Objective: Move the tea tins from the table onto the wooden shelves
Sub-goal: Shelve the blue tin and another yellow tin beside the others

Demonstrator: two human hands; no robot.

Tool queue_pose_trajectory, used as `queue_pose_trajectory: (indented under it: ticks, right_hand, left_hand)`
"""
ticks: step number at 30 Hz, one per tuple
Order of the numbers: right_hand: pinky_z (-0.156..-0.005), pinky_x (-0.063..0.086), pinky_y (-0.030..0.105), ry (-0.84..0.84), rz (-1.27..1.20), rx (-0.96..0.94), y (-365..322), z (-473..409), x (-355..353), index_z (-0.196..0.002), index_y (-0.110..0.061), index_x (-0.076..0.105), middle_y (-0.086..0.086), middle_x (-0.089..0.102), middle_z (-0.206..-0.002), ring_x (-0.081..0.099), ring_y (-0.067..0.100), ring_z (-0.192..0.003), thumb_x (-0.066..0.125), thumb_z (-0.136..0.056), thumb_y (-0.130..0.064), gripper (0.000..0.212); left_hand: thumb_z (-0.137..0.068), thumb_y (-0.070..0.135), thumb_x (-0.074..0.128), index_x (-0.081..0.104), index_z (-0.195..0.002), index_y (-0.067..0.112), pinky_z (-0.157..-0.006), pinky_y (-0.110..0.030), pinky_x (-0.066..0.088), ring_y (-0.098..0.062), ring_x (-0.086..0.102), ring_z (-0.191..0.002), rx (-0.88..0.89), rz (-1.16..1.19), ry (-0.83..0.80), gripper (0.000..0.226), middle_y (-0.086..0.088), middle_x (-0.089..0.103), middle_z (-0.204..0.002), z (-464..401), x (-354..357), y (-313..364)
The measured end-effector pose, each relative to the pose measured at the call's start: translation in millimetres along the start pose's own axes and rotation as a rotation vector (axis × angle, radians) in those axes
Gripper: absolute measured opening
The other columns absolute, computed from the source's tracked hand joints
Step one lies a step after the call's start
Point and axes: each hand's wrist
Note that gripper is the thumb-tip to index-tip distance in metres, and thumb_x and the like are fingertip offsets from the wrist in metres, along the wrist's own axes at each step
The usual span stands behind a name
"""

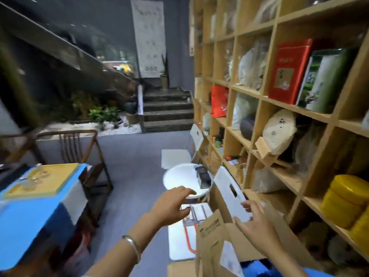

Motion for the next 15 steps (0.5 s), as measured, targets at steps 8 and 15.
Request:
queue_pose_trajectory:
  ticks: [8, 15]
  right_hand:
    - [-0.085, 0.04, 0.024, -0.383, -0.181, -0.521, -222, 37, 143, -0.113, -0.012, 0.056, 0.001, 0.056, -0.106, 0.057, 0.015, -0.1, 0.078, -0.077, -0.024, 0.043]
    - [-0.084, 0.041, 0.022, -0.67, -0.27, -0.857, -420, 187, 240, -0.122, -0.024, 0.049, -0.011, 0.049, -0.109, 0.053, 0.007, -0.102, 0.072, -0.08, -0.041, 0.052]
  left_hand:
    - [-0.087, 0.026, 0.062, 0.056, -0.127, 0.023, -0.097, -0.026, 0.042, -0.014, 0.056, -0.116, -0.642, -0.138, 0.228, 0.041, 0.005, 0.059, -0.129, 299, -172, -61]
    - [-0.089, 0.034, 0.06, 0.05, -0.134, 0.025, -0.101, -0.032, 0.044, -0.012, 0.051, -0.122, -1.009, -0.254, 0.307, 0.047, 0.006, 0.054, -0.133, 553, -248, -10]
Point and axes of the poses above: each hand's wrist, its own z-axis away from the middle knuckle, its own x-axis out of the palm, y = z × x
